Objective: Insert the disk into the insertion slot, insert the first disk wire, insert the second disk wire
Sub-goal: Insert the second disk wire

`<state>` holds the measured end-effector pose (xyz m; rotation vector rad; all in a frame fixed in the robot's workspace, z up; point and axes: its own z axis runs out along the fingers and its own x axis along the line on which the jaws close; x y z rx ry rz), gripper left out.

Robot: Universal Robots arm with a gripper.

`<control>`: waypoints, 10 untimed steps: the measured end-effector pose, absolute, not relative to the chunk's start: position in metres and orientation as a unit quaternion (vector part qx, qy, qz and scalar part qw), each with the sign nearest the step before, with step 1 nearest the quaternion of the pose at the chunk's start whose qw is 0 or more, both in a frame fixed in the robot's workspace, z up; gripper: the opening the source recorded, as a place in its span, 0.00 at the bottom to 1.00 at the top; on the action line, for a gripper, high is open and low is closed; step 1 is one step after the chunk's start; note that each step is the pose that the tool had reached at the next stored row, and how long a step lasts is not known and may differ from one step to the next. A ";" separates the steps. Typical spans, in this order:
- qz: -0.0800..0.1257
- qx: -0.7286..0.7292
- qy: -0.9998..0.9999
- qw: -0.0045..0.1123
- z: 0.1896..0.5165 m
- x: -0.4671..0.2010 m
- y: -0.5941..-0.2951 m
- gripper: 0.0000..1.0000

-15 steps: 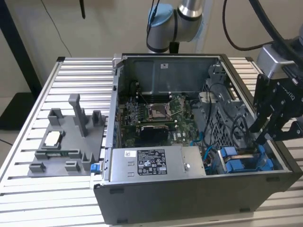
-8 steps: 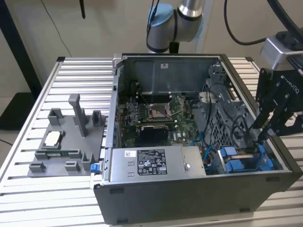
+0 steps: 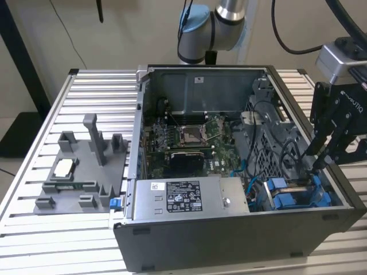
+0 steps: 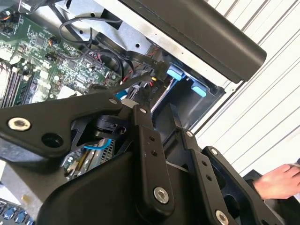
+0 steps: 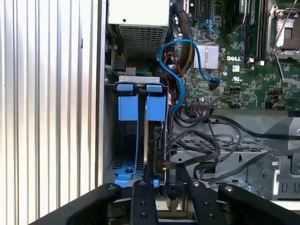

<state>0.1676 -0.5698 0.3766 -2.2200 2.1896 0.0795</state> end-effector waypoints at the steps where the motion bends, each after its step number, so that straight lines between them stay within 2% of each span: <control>1: 0.025 -0.712 0.702 0.011 0.377 0.168 -0.570 0.33; 10: 0.026 -0.712 0.702 0.011 0.377 0.172 -0.570 0.33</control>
